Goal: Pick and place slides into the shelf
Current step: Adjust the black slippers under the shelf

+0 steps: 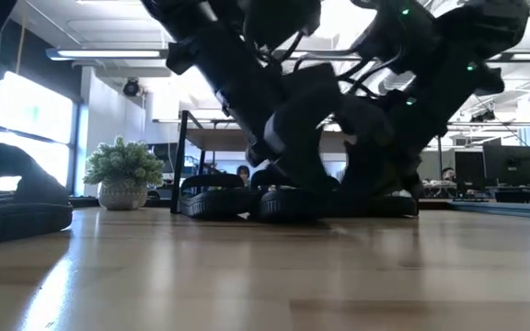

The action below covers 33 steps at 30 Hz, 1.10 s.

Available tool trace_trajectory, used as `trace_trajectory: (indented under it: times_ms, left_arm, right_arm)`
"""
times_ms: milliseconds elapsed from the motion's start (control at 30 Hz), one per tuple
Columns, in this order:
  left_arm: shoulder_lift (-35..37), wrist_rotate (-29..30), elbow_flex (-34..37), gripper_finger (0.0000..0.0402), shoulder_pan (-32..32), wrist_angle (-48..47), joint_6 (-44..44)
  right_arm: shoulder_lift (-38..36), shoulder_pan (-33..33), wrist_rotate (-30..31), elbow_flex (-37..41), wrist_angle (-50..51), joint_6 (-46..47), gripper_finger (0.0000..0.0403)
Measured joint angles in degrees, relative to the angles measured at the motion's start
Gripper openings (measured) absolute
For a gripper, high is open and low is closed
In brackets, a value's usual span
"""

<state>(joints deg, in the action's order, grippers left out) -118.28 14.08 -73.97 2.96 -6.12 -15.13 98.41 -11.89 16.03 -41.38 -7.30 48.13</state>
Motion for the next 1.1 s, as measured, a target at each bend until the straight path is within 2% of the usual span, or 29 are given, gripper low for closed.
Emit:
trace_trajectory:
  times_ms: [200, 467, 600, 800, 900, 1100]
  left_arm:
    - [0.0, 1.3, 0.4, 0.0, -1.4, -2.7, 0.2]
    - [0.0, 2.8, 0.5, 0.0001, -3.8, -5.2, 0.5]
    - [0.0, 3.0, 0.5, 0.0001, -5.5, -5.9, 1.3]
    - [0.0, 3.4, 0.6, 0.0001, -7.8, -6.7, 2.4]
    - [0.0, 3.2, 0.6, 0.0, -8.7, -6.6, 3.7]
    - [0.0, 2.4, 0.6, 0.0, -10.0, -4.8, 6.2]
  right_arm:
    - [-0.2, 0.0, 1.1, -1.5, 1.6, -3.1, 0.0]
    - [-3.5, -1.5, 2.4, -2.1, 6.5, -1.6, 0.0]
    - [-6.7, -4.9, 4.4, -2.2, 10.6, 0.8, 0.0]
    - [-14.4, -12.2, 12.6, -2.8, 17.8, 3.8, 0.0]
    - [-17.3, -15.4, 14.8, -2.9, 19.3, 5.9, 0.0]
    - [-19.4, -19.5, 18.7, -2.8, 23.3, 9.6, 0.0]
